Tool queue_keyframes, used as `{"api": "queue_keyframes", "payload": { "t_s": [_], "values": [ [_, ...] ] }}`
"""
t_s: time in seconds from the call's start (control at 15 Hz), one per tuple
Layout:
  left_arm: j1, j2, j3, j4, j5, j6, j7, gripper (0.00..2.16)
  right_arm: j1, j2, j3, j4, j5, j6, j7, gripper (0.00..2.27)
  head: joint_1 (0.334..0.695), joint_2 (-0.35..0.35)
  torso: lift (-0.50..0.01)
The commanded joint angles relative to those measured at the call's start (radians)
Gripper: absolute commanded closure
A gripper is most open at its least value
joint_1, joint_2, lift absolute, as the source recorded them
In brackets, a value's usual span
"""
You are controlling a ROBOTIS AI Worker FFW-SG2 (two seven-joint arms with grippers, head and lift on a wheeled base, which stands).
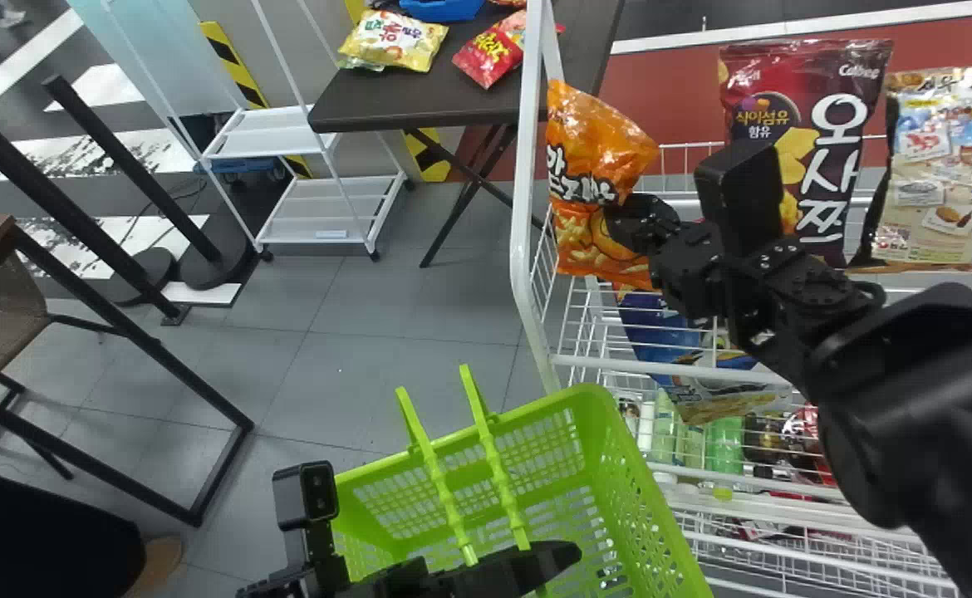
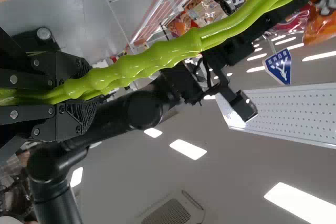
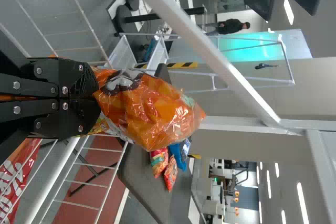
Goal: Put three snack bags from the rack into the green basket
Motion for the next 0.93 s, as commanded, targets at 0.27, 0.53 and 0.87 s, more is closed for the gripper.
{"api": "queue_keyframes", "payload": {
  "t_s": [0.27, 0.53, 0.87],
  "values": [
    [-0.041, 0.011, 0.025, 0.021, -0.01, 0.006, 0.004, 2.15, 0.201, -0.169, -0.149, -0.405, -0.117, 0.301, 0.02, 2.25, 0.695, 0.287, 0.0],
    [-0.067, 0.014, 0.034, 0.044, -0.029, 0.006, 0.012, 2.15, 0.32, -0.26, -0.355, -0.565, -0.381, 0.473, 0.146, 2.25, 0.695, 0.241, 0.0],
    [-0.082, 0.014, 0.033, 0.059, -0.047, -0.009, 0.021, 2.15, 0.396, -0.292, -0.545, -0.612, -0.683, 0.691, 0.272, 2.25, 0.695, 0.186, 0.0]
  ]
}}
